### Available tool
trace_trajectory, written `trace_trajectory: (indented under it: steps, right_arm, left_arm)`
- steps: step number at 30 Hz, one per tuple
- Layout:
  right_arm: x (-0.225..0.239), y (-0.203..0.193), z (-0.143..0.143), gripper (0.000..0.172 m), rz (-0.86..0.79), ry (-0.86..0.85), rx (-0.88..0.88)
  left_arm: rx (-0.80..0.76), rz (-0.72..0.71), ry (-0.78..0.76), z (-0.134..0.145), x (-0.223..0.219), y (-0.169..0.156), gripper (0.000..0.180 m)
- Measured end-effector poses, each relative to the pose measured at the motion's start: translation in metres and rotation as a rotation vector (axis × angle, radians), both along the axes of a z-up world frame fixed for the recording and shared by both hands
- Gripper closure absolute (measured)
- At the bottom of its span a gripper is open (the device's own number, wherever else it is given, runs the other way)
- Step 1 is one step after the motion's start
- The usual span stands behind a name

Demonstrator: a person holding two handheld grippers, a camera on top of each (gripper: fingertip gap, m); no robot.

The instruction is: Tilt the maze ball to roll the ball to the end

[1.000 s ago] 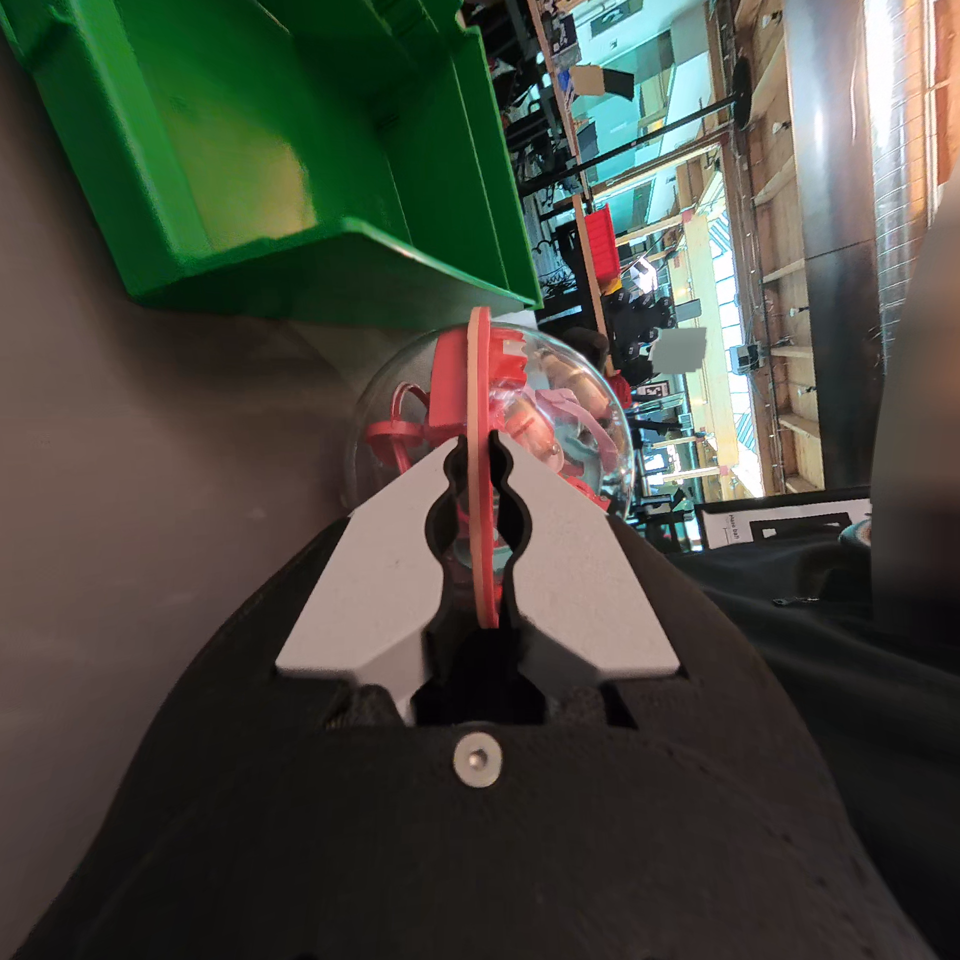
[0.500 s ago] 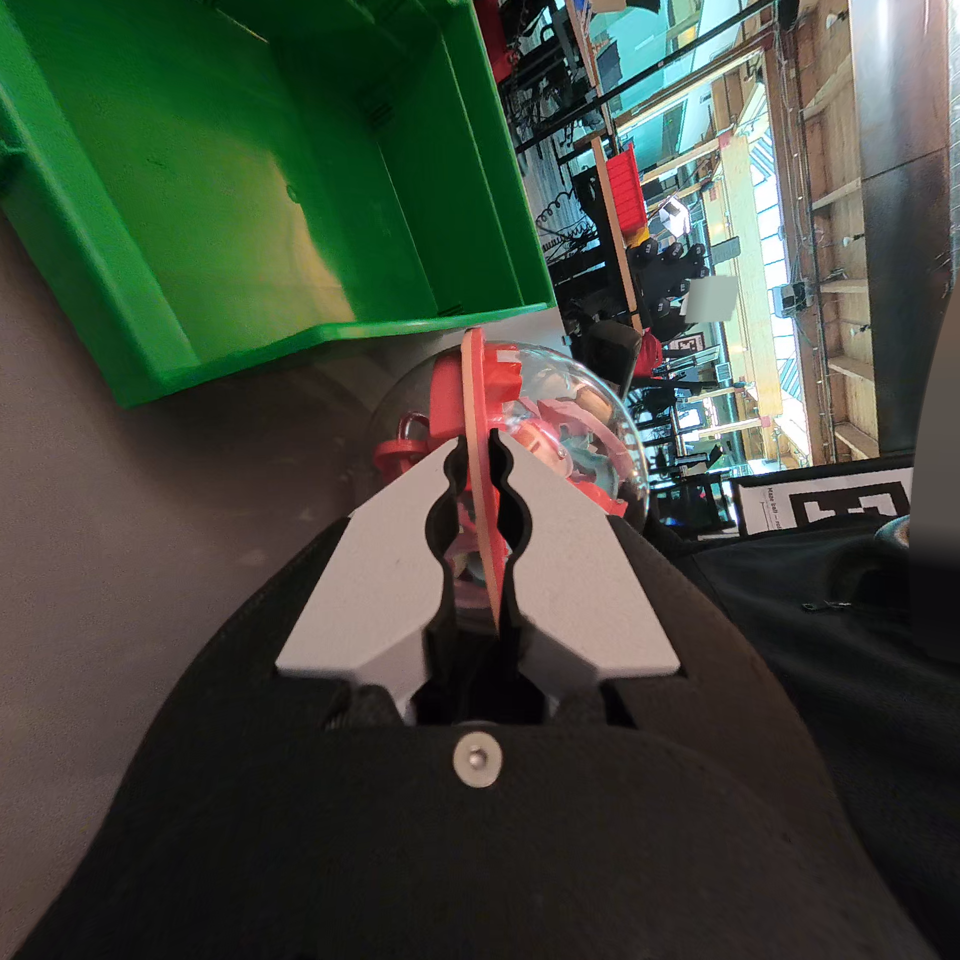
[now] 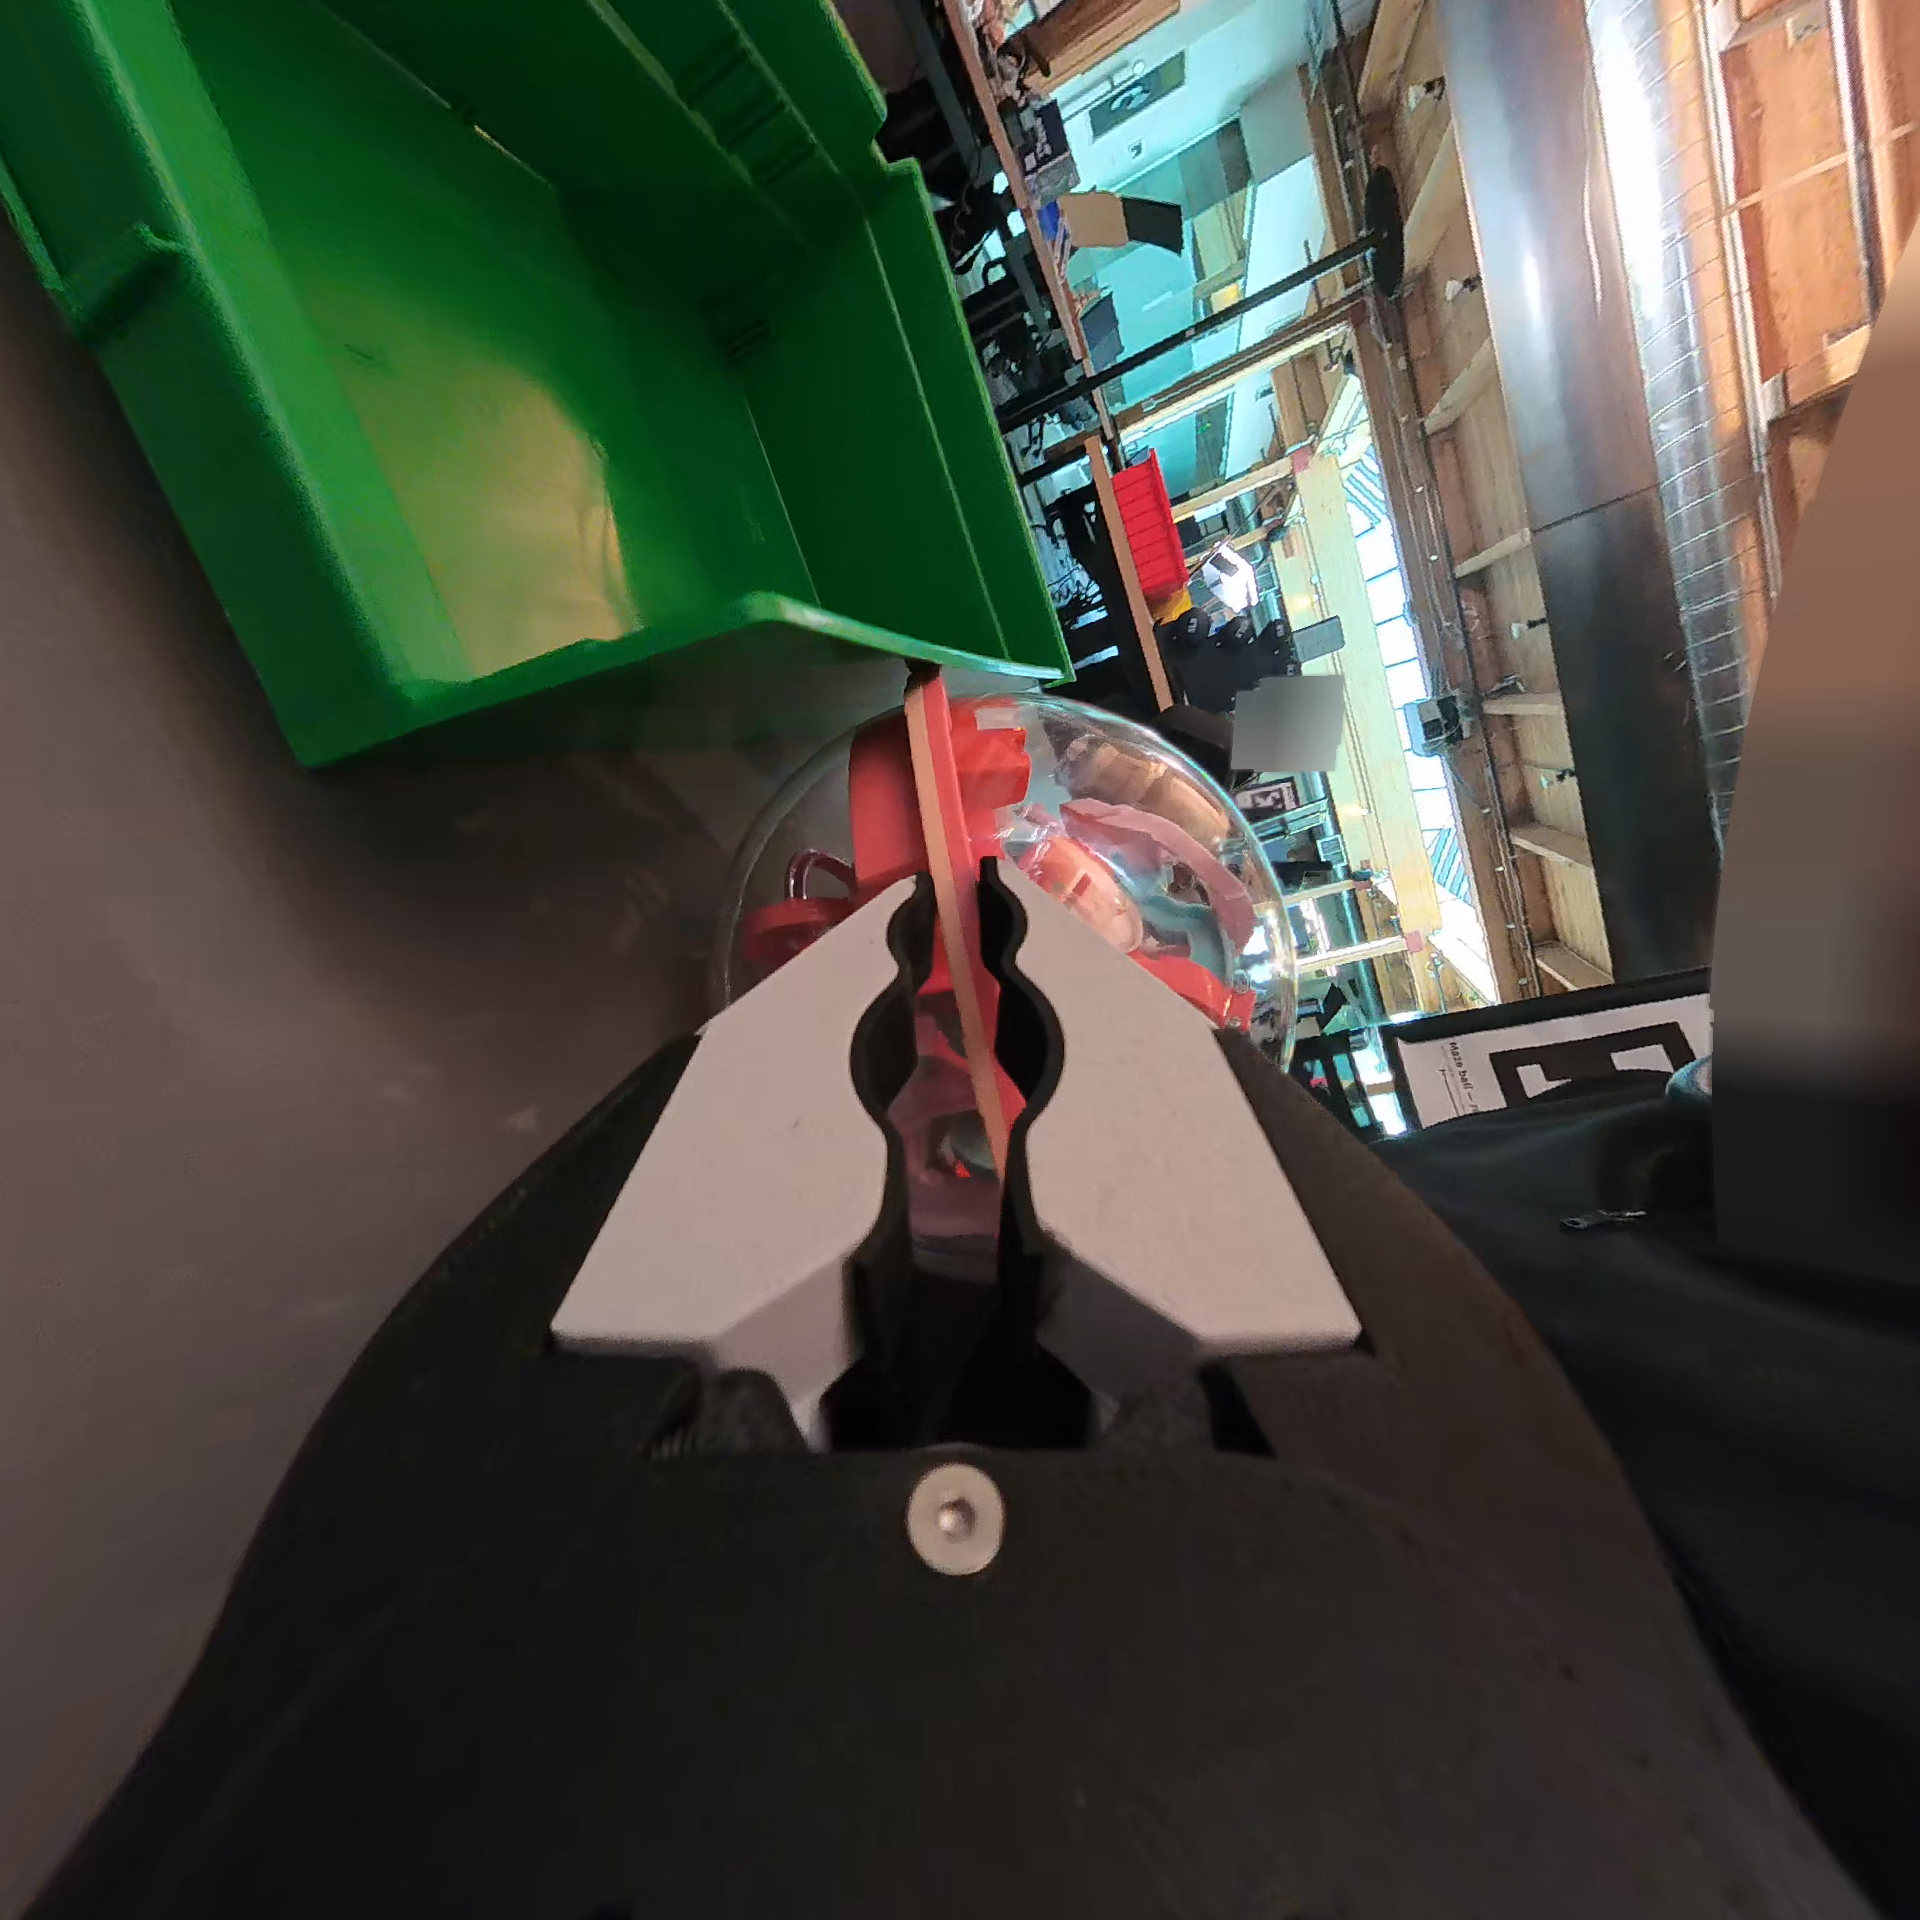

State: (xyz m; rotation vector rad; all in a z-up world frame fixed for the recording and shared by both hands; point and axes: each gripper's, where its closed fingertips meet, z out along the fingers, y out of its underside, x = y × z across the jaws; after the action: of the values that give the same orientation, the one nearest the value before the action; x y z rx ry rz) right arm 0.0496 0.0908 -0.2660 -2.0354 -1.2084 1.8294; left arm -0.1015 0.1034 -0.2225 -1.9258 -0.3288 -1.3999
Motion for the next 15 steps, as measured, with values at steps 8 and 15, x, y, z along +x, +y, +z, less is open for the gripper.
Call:
trace_trajectory:
  steps: [8,15]
  right_arm:
    - [-0.001,0.000,0.003,0.168,-0.018,0.026,0.000]
    - [-0.003,-0.002,0.003,0.160,-0.020,0.049,-0.023]
  left_arm:
    - [0.049,0.018,-0.014,-0.001,-0.002,-0.006,0.174]
    - [0.137,0.024,-0.019,0.005,-0.001,-0.012,0.174]
